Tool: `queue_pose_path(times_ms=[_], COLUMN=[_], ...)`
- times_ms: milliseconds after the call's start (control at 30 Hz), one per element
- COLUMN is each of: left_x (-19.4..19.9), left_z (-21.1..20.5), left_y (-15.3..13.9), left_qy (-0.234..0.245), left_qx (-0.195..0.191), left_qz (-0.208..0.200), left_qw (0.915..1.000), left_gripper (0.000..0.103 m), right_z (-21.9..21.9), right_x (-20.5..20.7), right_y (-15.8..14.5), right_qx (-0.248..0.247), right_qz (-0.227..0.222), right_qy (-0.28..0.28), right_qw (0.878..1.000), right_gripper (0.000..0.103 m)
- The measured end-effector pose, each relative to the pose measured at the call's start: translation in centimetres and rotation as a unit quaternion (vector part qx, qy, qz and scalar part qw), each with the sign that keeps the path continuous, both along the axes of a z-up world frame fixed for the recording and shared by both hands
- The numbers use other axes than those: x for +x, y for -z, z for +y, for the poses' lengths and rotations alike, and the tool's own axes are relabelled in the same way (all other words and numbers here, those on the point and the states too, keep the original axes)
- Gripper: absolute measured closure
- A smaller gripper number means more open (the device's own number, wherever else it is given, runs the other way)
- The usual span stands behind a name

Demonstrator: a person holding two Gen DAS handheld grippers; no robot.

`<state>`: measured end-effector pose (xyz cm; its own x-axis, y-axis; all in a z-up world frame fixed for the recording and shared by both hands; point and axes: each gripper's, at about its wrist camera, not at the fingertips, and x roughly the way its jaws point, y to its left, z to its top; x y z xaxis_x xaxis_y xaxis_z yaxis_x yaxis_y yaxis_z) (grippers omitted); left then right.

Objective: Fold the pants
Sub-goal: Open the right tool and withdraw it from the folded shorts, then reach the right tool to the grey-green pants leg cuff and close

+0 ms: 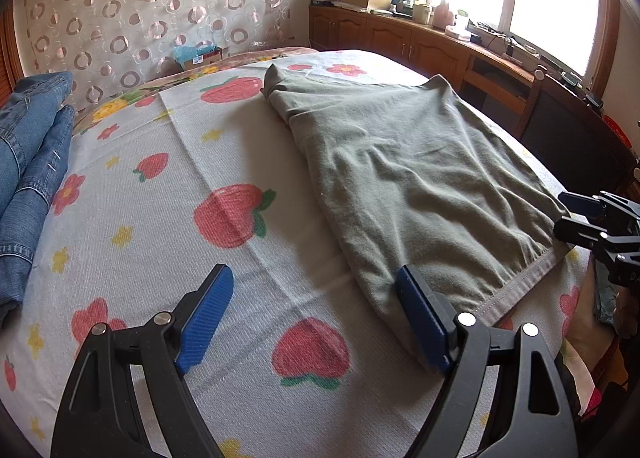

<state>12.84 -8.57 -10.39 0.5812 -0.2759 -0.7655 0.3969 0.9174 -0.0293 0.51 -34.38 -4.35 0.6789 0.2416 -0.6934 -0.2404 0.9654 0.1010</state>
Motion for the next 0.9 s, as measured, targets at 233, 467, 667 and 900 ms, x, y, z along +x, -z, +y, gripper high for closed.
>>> queue_pose_path(times_ms=[233,467,667,900], left_x=[0.0,0.0,0.0,0.0], left_z=[0.0,0.0,0.0,0.0], left_y=[0.0,0.0,0.0,0.0], left_qy=[0.0,0.0,0.0,0.0], left_qx=[0.0,0.0,0.0,0.0], left_qz=[0.0,0.0,0.0,-0.001], left_qw=[1.0,1.0,1.0,1.0], left_gripper=[0.019,0.019,0.019,0.019], right_z=[1.3,1.2,1.3,1.5], right_x=[-0.1,0.0,-0.6,-0.8], right_y=[0.5,0.8,0.7,0.8], right_qx=[-0.003,-0.003,0.004,0.034], right_qz=[0.002,0.01,0.016,0.023], right_qy=[-0.009,-0.004,-0.006,-0.007], right_qw=[1.0,1.0,1.0,0.999], right_gripper=[0.045,0.046,0.049,0.072])
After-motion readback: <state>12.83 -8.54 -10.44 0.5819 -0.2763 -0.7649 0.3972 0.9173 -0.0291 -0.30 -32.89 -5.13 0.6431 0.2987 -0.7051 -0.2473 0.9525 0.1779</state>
